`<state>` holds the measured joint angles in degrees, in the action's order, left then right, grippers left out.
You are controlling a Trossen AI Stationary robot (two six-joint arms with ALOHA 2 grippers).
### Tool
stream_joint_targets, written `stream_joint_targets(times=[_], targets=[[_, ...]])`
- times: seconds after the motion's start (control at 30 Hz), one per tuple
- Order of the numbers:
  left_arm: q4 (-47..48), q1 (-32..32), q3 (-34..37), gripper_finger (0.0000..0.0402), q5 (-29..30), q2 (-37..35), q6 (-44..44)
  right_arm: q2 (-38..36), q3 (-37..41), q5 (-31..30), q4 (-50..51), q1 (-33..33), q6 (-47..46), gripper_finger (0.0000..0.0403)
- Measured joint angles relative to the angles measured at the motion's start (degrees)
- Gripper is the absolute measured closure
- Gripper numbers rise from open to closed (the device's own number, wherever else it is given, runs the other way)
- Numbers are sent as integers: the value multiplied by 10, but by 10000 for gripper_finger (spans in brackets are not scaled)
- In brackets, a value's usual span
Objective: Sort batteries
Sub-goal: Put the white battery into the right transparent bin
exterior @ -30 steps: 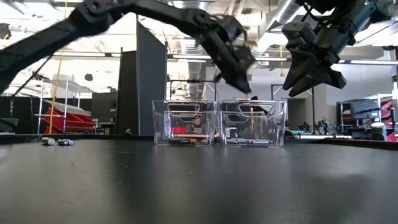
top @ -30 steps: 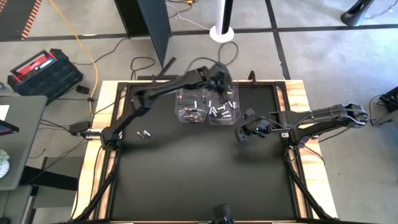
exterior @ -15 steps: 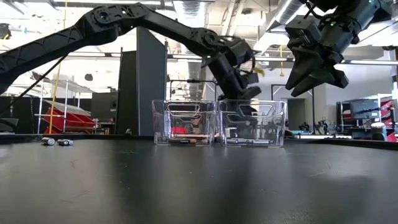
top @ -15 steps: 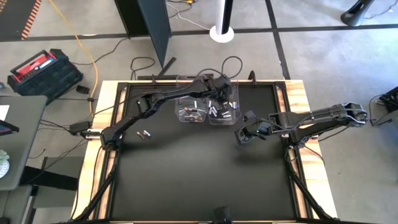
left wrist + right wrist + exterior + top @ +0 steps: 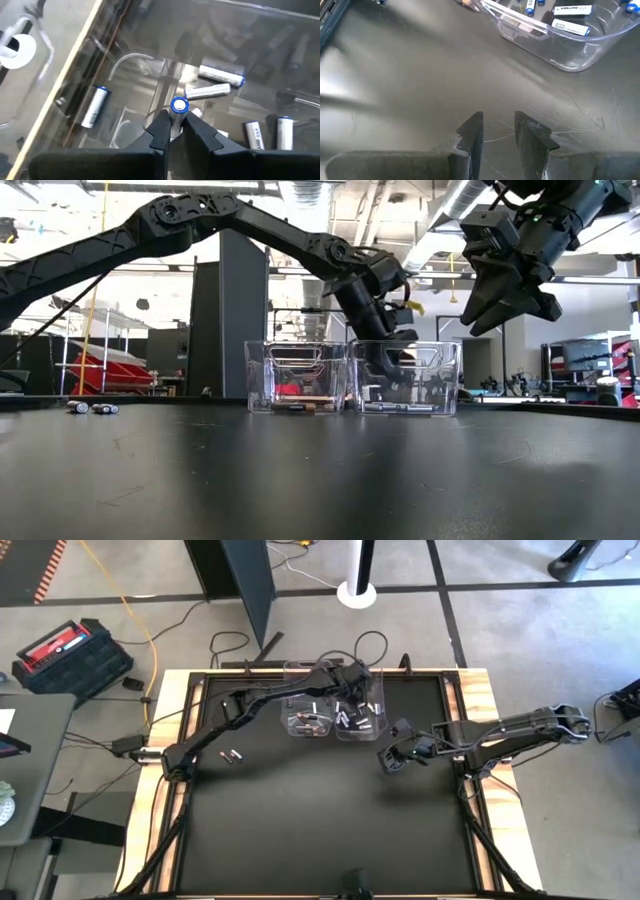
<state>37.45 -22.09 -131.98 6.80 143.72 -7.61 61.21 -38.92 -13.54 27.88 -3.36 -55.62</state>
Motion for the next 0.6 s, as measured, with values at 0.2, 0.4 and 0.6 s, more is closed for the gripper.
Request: stream_joint_targets(times=[0.2, 0.4, 0.6], targets=[[13, -1, 0, 368, 13, 7, 9, 0, 0, 0, 0, 0, 6, 276], [13, 0, 0, 368, 14, 7, 23, 0, 0, 0, 0, 0, 6, 276], [14, 0, 0, 367, 14, 7, 38, 0, 0, 0, 0, 0, 6, 276]])
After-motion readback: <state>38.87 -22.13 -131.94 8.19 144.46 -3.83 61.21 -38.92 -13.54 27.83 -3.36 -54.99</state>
